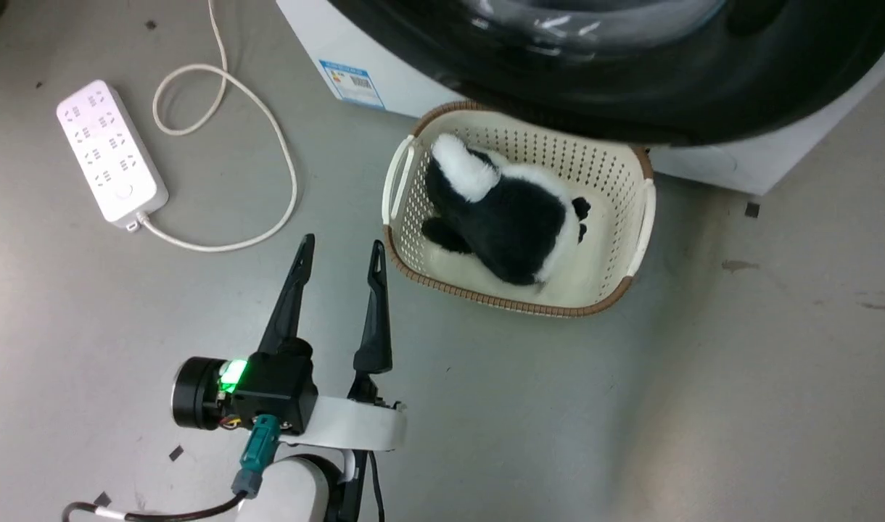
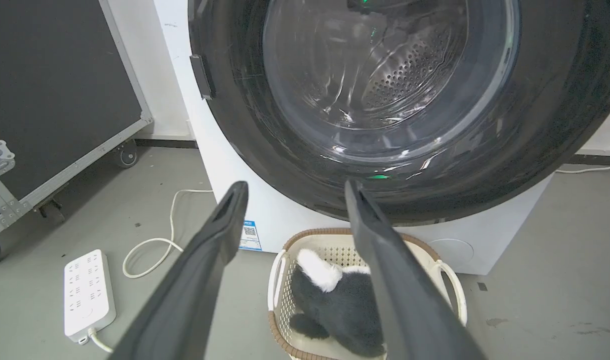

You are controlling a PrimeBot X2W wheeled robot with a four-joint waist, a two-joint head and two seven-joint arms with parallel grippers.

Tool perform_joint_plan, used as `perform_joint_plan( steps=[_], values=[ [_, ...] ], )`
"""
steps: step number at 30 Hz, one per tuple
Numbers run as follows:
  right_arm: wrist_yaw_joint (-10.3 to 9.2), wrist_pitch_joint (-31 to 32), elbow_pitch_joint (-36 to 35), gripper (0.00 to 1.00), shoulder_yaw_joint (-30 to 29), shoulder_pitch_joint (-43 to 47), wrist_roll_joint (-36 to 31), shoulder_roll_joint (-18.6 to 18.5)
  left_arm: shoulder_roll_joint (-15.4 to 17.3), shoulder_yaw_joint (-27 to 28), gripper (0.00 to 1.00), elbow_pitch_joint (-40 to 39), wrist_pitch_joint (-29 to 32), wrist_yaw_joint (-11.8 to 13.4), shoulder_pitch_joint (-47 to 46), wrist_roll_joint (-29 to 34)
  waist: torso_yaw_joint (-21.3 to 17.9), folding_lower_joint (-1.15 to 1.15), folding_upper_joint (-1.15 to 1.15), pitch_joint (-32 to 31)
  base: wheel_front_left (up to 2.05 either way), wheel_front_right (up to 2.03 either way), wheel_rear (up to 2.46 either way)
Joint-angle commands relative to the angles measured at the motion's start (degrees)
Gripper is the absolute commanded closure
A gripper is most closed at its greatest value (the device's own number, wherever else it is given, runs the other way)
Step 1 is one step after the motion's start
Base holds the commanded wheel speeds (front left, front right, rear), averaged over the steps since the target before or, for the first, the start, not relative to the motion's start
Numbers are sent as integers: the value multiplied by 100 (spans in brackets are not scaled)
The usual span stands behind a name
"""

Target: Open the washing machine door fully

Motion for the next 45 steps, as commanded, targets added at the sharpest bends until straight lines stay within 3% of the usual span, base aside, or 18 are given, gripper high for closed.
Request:
perform_joint_plan(
  steps=[1,11,17,33,40,41,42,43,45],
  values=[
    [8,232,26,100,-19,116,155,217,6,-48,0,51,-60,15,-22,-21,-39,0,0,-143,0,0,0],
    [8,893,-767,100,232,1510,572,724,6,7,0,289,-90,-135,286,70,-196,0,0,-846,0,0,0],
    [8,1110,-964,100,919,2368,1251,767,6,57,0,399,-90,-231,503,127,-231,0,0,-1239,0,0,0],
    [8,346,-1471,100,3699,3939,3384,770,6,180,0,720,-90,-528,994,-13,-264,0,0,-1672,0,0,0],
    [8,-77,-1482,100,3924,4030,3424,770,6,247,0,710,-90,-559,1010,-127,-263,0,0,-1725,0,0,0],
    [8,-209,-1472,90,3866,4016,3319,770,6,278,0,697,-90,-567,1016,-137,-279,0,0,-1742,0,0,0],
    [8,-341,-1466,20,3794,4003,3207,770,6,312,0,685,-90,-576,1022,-143,-298,0,0,-1765,0,0,0],
    [8,-478,-1479,0,3714,3988,3094,766,6,347,0,670,-90,-584,1029,-147,-324,0,0,-1786,0,0,0],
    [8,-741,-1589,0,3543,3964,2910,720,6,419,0,630,-90,-593,1038,-161,-396,0,0,-1820,0,0,0]
  ],
)
